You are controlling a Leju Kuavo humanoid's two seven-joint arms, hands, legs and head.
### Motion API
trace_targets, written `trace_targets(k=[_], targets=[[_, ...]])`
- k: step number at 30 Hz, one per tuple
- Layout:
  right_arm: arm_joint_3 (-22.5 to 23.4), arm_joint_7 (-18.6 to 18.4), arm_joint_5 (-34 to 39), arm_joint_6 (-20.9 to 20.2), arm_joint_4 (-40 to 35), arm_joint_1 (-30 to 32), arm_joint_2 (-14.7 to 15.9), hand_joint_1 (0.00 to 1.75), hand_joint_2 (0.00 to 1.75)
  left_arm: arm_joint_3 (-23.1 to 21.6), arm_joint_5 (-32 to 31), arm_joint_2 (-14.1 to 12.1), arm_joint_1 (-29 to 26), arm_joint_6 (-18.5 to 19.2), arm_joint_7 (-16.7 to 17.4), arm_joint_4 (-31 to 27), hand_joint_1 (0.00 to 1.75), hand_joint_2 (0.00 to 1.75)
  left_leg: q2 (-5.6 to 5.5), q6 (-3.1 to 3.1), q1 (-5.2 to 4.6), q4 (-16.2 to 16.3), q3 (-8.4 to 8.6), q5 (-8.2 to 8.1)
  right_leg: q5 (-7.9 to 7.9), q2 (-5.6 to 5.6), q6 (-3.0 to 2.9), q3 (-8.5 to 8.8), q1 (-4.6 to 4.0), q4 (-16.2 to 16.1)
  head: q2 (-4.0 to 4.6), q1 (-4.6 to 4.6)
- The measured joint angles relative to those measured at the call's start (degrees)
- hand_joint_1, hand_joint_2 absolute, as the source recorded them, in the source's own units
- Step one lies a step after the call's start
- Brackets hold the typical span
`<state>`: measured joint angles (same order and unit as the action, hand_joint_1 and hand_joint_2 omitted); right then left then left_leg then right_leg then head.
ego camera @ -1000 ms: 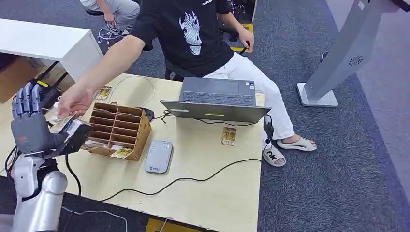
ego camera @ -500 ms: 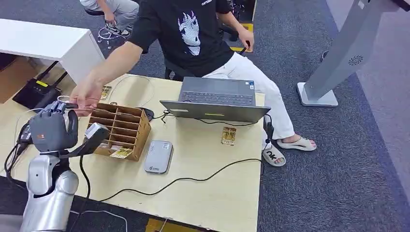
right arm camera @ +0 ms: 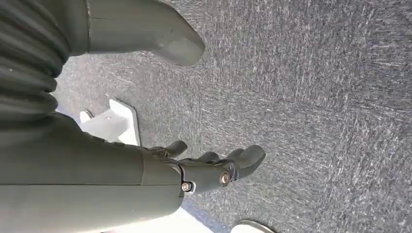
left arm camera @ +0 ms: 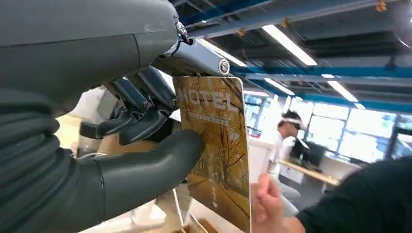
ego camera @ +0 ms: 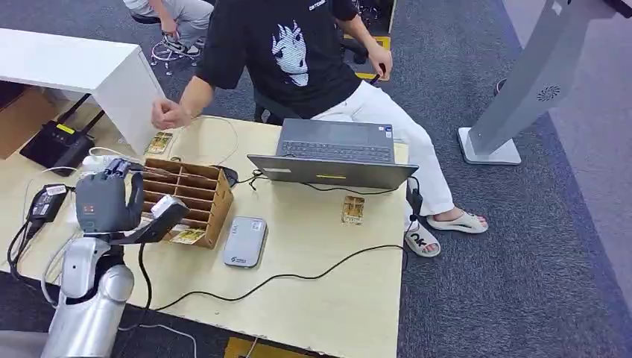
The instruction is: Pass the card to the sensor for recognition and then transmit it.
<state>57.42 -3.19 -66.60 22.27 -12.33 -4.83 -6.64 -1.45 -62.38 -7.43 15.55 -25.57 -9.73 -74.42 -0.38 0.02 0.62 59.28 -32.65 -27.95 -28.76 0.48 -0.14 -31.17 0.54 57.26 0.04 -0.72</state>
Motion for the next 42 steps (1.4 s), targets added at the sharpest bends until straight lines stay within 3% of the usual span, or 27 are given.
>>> trace_targets(k=[7, 18, 23, 42], targets=[[0.0, 0.2, 0.3, 0.0, 0.0, 0.0, 0.0, 0.00, 1.75, -9.2, -0.6, 0.8, -0.6, 8.7, 1.3, -3.3, 1.75, 1.75, -0.02, 0.01, 0.00, 0.0, -0.03, -0.01, 0.00, -0.02, 0.01, 0.00, 0.00, 0.0, 0.00, 0.00], [0.1, 0.3, 0.5, 0.0, 0.0, 0.0, 0.0, 0.00, 1.75, -19.1, 0.2, 0.8, -0.7, 14.0, 2.1, -5.0, 1.75, 1.75, -0.01, 0.01, 0.01, 0.0, -0.03, -0.01, 0.03, -0.01, 0.05, -0.01, 0.00, 0.0, 0.00, 0.02], [0.3, 0.3, 0.6, 0.0, 0.0, 0.0, -0.1, 0.00, 1.75, -22.5, 0.8, 0.4, -0.7, 17.0, 4.2, -5.0, 1.75, 1.75, -0.01, 0.02, 0.00, 0.0, -0.04, -0.01, 0.03, -0.01, 0.05, -0.01, 0.00, 0.0, 0.00, 0.02], [0.6, 0.3, 0.6, 0.0, 0.0, 0.0, -0.1, 0.00, 1.75, -24.9, 1.2, -0.9, -0.7, 18.0, 5.4, -5.0, 1.75, 1.75, -0.01, 0.02, 0.00, 0.0, -0.04, -0.01, 0.03, -0.01, 0.05, -0.01, 0.00, 0.0, 0.00, 0.02]])
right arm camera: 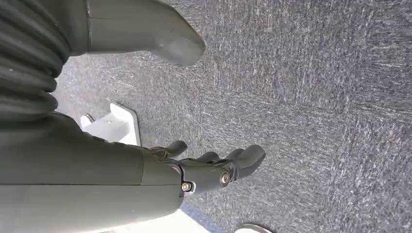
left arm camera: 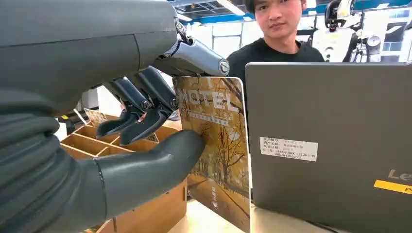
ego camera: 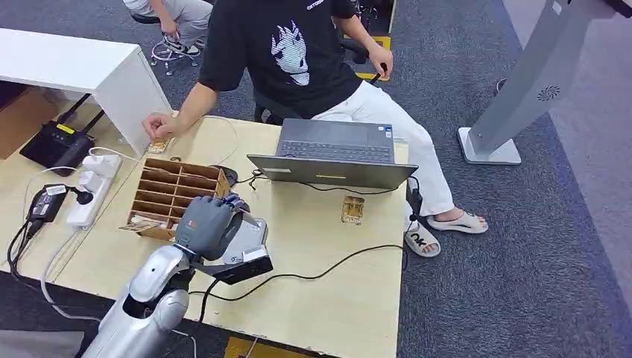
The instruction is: Pass the card to the sensor for recognition and then transmit it.
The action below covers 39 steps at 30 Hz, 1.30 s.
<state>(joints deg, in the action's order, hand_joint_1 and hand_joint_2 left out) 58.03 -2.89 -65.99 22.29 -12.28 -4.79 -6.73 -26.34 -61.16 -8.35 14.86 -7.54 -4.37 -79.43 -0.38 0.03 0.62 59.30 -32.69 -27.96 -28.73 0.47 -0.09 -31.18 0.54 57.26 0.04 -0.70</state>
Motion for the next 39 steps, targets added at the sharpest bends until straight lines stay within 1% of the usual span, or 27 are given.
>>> trace_targets(k=[5, 8, 11, 15, 18, 21, 24, 26, 33, 36, 38, 39], targets=[[0.0, 0.0, 0.0, 0.0, 0.0, 0.0, 0.0, 0.00, 1.75, 0.0, 0.0, 0.0, 0.0, 0.1, 0.2, 0.0, 1.75, 1.75, 0.00, 0.00, 0.00, 0.0, 0.00, 0.00, 0.00, 0.00, 0.00, 0.00, 0.00, 0.0, 0.00, 0.00], [0.0, 0.0, 0.0, 0.0, 0.0, 0.0, 0.0, 0.00, 1.75, 0.0, 0.0, -0.4, 0.1, 1.9, 2.3, 0.3, 1.75, 1.75, 0.00, 0.00, 0.00, 0.0, 0.00, 0.00, 0.00, 0.00, 0.00, -0.01, 0.00, 0.0, 0.00, 0.00], [0.0, 0.0, -0.1, 0.0, 0.0, 0.0, 0.0, 0.00, 1.75, 0.0, -0.4, -0.8, 0.2, 2.1, 3.6, 1.2, 1.75, 1.75, 0.01, 0.00, 0.00, 0.0, 0.00, 0.00, 0.00, 0.01, 0.00, -0.01, 0.00, 0.0, 0.00, -0.02], [0.0, -0.1, -0.5, 0.0, 0.0, 0.0, 0.0, 0.00, 1.75, -0.2, -1.7, -0.8, 0.2, 0.8, 4.8, 4.0, 1.75, 1.75, 0.00, 0.00, 0.00, 0.0, 0.00, 0.00, 0.00, 0.01, 0.00, -0.01, 0.00, 0.0, 0.00, 0.00], [0.0, -0.1, -1.1, -0.1, 0.0, 0.0, -0.1, 0.00, 1.75, -0.3, -2.7, -0.4, 0.2, -0.9, 4.9, 6.5, 1.75, 1.75, 0.01, 0.00, 0.00, 0.0, 0.00, 0.00, 0.00, 0.01, 0.00, -0.02, 0.00, 0.0, 0.00, -0.02], [0.0, -0.3, -2.4, -0.3, 0.0, -0.1, -0.1, 0.00, 1.75, -0.3, -4.8, 0.9, 0.6, -6.1, 4.5, 11.0, 1.75, 1.75, -0.01, 0.00, -0.03, 0.0, -0.01, 0.00, 0.00, 0.00, 0.00, 0.00, 0.00, 0.0, 0.00, -0.02], [-0.1, -0.3, -2.6, -0.3, 0.0, -0.1, -0.2, 0.00, 1.75, -0.3, -5.7, 1.9, 0.7, -8.5, 3.6, 14.6, 1.75, 1.75, 0.00, 0.01, -0.03, 0.0, -0.01, 0.00, 0.00, 0.01, 0.01, -0.01, 0.00, 0.0, 0.00, -0.02], [-0.1, -0.3, -3.0, -0.3, 0.0, -0.1, -0.3, 0.00, 1.75, -0.3, -6.2, 2.5, 0.9, -9.0, 3.0, 16.5, 1.75, 1.75, 0.00, 0.01, -0.04, 0.0, -0.01, -0.01, 0.00, 0.00, 0.01, -0.01, 0.00, 0.0, 0.00, -0.02], [-0.1, -0.3, -3.0, -0.3, 0.0, -0.1, -0.3, 0.00, 1.75, -0.3, -6.2, 2.5, 0.9, -9.0, 3.0, 16.6, 1.75, 1.75, 0.00, 0.01, -0.04, 0.0, -0.01, -0.01, 0.00, 0.00, 0.01, -0.01, 0.00, 0.0, 0.00, 0.00], [-0.1, -0.3, -3.2, -0.3, 0.0, -0.1, -0.3, 0.00, 1.75, -0.3, -6.6, 3.2, 1.0, -9.1, 2.8, 18.4, 1.75, 1.75, 0.00, 0.01, -0.03, 0.0, -0.02, -0.01, 0.00, 0.00, 0.01, -0.01, 0.00, 0.0, 0.00, 0.00], [-0.2, -0.4, -3.6, -0.3, 0.0, -0.1, -0.3, 0.00, 1.75, -0.2, -7.4, 4.0, 1.1, -9.8, 2.6, 21.2, 1.75, 1.75, -0.01, 0.01, -0.02, 0.0, -0.02, -0.01, 0.00, 0.00, 0.01, 0.00, 0.00, 0.0, 0.00, -0.02], [-0.2, -0.4, -3.7, -0.3, 0.0, -0.1, -0.3, 0.00, 1.75, -0.2, -7.4, 4.1, 1.2, -9.8, 2.5, 21.4, 1.75, 1.75, -0.01, 0.01, -0.02, 0.0, -0.02, -0.01, 0.00, -0.01, 0.01, 0.00, 0.00, 0.0, 0.00, -0.02]])
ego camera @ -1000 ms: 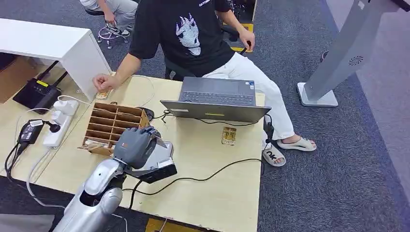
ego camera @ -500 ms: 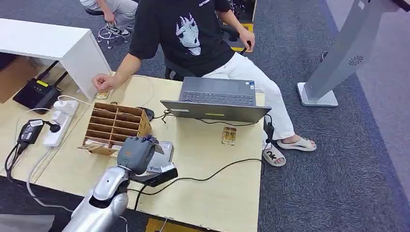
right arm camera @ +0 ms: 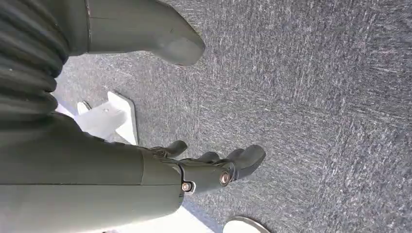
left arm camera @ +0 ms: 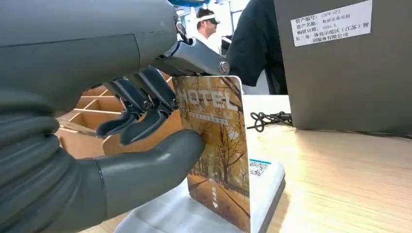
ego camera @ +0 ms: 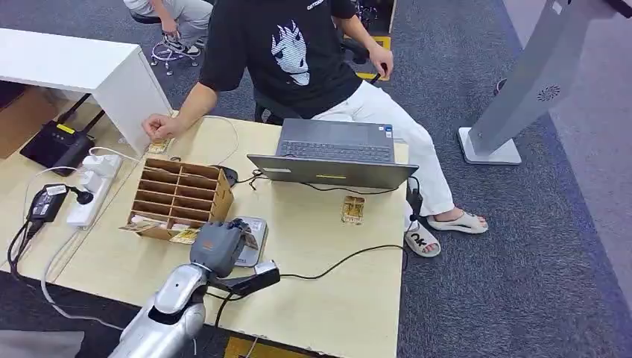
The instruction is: Pass the card to the sensor for recognition and then transmit it.
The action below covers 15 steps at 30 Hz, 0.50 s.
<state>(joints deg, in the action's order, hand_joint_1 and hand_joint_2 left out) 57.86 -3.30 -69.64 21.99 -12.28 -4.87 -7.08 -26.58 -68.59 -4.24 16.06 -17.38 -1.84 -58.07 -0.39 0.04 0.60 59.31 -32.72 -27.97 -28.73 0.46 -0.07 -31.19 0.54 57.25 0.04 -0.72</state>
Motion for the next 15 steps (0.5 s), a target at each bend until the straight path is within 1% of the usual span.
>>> trace_targets(k=[6, 15], targets=[[-0.1, 0.0, -0.1, -0.2, 0.0, 0.0, 0.0, 0.00, 1.75, 0.0, -0.2, 0.3, 0.3, -0.5, -0.2, 1.0, 1.75, 1.75, 0.00, 0.01, 0.00, 0.0, 0.00, 0.00, 0.00, 0.00, 0.00, 0.01, 0.00, 0.0, 0.00, 0.00], [-0.2, 0.0, -0.1, -0.3, 0.0, 0.0, 0.0, 0.00, 1.75, 0.4, -1.0, 1.3, 1.6, -1.4, -0.7, 4.0, 1.75, 1.75, -0.02, 0.07, -0.01, 0.0, 0.01, 0.04, 0.05, -0.02, 0.07, 0.04, 0.00, 0.0, 0.00, 0.02]])
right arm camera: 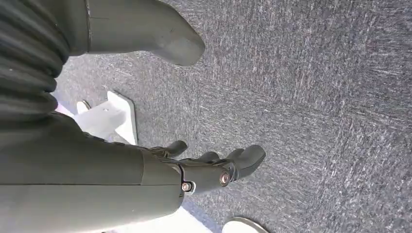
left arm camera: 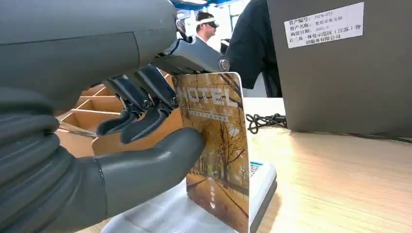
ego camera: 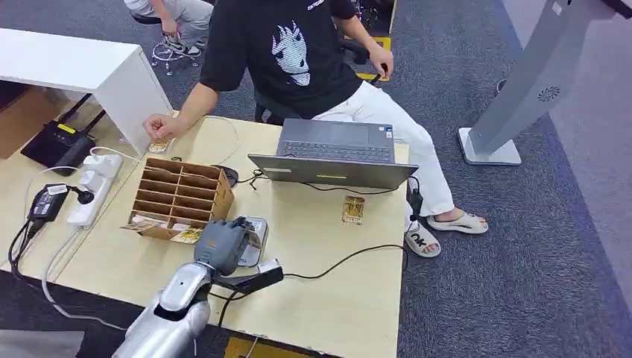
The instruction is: Pass the card to the sensor for recognition and then transmit it.
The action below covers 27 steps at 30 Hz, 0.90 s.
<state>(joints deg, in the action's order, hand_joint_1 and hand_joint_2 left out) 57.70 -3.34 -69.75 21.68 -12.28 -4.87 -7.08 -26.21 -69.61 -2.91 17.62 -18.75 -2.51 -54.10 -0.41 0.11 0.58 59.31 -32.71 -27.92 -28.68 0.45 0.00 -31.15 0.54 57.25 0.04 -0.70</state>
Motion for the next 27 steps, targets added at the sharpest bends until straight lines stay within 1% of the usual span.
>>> trace_targets(k=[4, 9, 16, 18, 19, 21, 22, 24, 27], targets=[[0.0, 0.0, 0.0, 0.0, 0.0, 0.0, 0.0, 0.00, 1.75, 1.0, 0.2, 0.1, 0.1, -1.0, 0.0, 0.2, 1.75, 1.75, 0.00, 0.03, 0.00, 0.0, 0.00, 0.02, 0.01, 0.00, 0.01, 0.00, 0.00, 0.0, 0.00, 0.00], [0.0, 0.0, -0.1, 0.0, 0.0, 0.0, 0.0, 0.00, 1.75, 1.9, 0.3, 0.1, 0.1, -1.1, 0.1, 0.2, 1.75, 1.75, 0.00, 0.03, 0.00, 0.0, 0.00, 0.02, 0.02, 0.00, 0.02, -0.01, 0.00, 0.0, 0.00, 0.00], [0.0, 0.0, -0.1, 0.0, 0.0, 0.0, 0.0, 0.00, 1.75, 2.1, 0.3, 0.1, 0.1, -1.3, 0.1, 0.2, 1.75, 1.75, 0.00, 0.03, 0.00, 0.0, -0.01, 0.02, 0.02, 0.00, 0.02, -0.01, 0.00, 0.0, 0.00, 0.00], [0.0, 0.2, 0.0, 0.0, 0.0, 0.0, 0.0, 0.00, 1.75, 2.5, 1.4, 0.0, 0.1, -1.9, -0.5, -0.1, 1.75, 1.75, 0.01, 0.03, 0.00, 0.0, -0.02, 0.02, 0.02, 0.01, 0.02, -0.03, 0.00, 0.0, 0.00, 0.00], [0.0, 0.3, 0.0, 0.0, 0.0, 0.0, 0.0, 0.00, 1.75, 2.8, 2.5, -0.2, 0.1, -2.4, -0.9, -0.8, 1.75, 1.75, 0.01, 0.03, 0.01, 0.0, -0.04, 0.02, 0.02, 0.01, 0.02, -0.04, 0.00, 0.0, 0.00, 0.00], [0.0, 0.5, 0.0, 0.2, 0.0, 0.1, 0.0, 0.00, 1.75, 4.2, 6.3, -1.0, 0.3, -3.2, -1.7, -4.4, 1.75, 1.75, 0.01, 0.03, 0.04, 0.0, -0.07, 0.04, 0.02, 0.01, 0.02, -0.07, -0.01, 0.0, 0.00, 0.00], [0.0, 0.5, 0.0, 0.3, 0.0, 0.1, 0.0, 0.00, 1.75, 5.1, 7.7, -1.6, 0.9, -3.0, -1.8, -6.1, 1.75, 1.75, 0.01, 0.04, 0.04, 0.0, -0.08, 0.05, 0.03, 0.01, 0.02, -0.07, -0.01, 0.0, 0.00, 0.00], [0.0, 0.6, 0.0, 0.4, 0.0, 0.1, 0.0, 0.00, 1.75, 7.6, 10.1, -3.1, 2.4, -1.7, -2.1, -10.1, 1.75, 1.75, 0.02, 0.04, 0.05, 0.0, -0.07, 0.06, 0.06, 0.01, -0.02, -0.08, -0.01, 0.1, 0.00, -0.02], [0.0, 0.6, -0.2, 0.5, 0.0, 0.2, 0.0, 0.00, 1.75, 11.3, 11.5, -5.2, 5.2, -0.2, -2.3, -14.8, 1.75, 1.75, 0.03, 0.03, 0.04, 0.0, -0.09, 0.07, 0.07, 0.02, -0.02, -0.06, -0.01, 0.1, 0.00, -0.02]])
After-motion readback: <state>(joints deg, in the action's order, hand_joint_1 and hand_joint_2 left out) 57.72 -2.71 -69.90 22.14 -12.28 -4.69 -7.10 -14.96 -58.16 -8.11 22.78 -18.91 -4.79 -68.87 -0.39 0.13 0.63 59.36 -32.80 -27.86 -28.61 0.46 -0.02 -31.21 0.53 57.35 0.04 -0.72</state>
